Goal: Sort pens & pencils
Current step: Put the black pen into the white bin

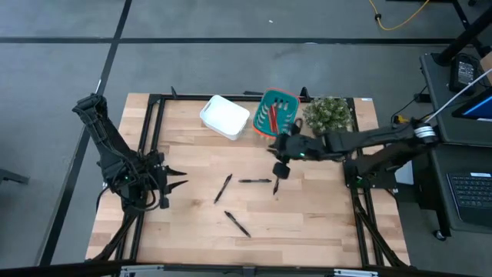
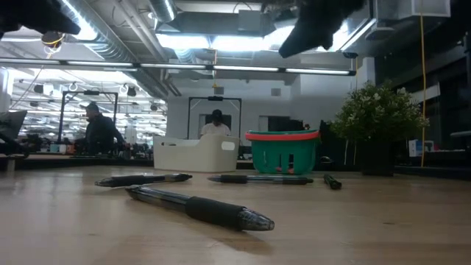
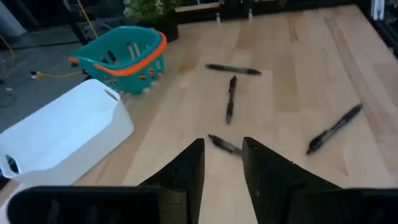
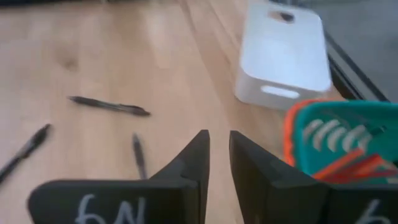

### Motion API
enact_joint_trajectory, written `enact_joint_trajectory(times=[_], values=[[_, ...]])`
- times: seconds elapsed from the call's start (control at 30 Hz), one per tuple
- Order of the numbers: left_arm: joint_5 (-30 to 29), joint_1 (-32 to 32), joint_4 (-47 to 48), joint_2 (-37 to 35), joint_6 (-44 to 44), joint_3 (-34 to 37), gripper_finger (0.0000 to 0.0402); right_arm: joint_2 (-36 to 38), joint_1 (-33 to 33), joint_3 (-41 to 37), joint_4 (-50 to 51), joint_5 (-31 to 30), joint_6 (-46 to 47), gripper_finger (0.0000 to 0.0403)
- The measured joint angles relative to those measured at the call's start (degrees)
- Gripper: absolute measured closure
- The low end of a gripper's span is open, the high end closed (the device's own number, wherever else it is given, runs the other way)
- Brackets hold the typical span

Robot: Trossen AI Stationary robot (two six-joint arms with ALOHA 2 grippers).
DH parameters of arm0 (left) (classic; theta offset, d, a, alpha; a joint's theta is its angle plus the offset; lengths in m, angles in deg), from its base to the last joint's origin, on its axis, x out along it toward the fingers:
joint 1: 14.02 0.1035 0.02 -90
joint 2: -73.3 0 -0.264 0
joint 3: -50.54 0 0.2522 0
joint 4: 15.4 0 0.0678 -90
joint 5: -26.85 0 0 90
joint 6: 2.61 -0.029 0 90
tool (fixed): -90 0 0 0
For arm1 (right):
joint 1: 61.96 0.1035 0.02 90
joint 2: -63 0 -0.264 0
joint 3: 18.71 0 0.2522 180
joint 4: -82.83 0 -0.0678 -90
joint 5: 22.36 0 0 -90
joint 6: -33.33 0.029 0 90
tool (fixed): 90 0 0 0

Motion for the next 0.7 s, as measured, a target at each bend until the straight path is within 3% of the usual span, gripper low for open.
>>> enact_joint_trajectory(times=[0.33, 0.47, 0.7], values=[[0.6, 6.4, -8.8, 0.2, -2.5, 0.0, 0.03, 11.2, 6.3, -25.3, -32.0, 0.4, -4.3, 0.0338], [8.0, 13.0, -14.8, 2.6, -8.5, 0.0, 0.03, 13.3, 8.9, -30.6, -41.0, 0.4, -5.2, 0.0338], [27.7, 26.2, -22.7, 10.2, -13.6, 0.0, 0.03, 13.7, 10.5, -33.4, -41.3, 0.4, -3.2, 0.0338]])
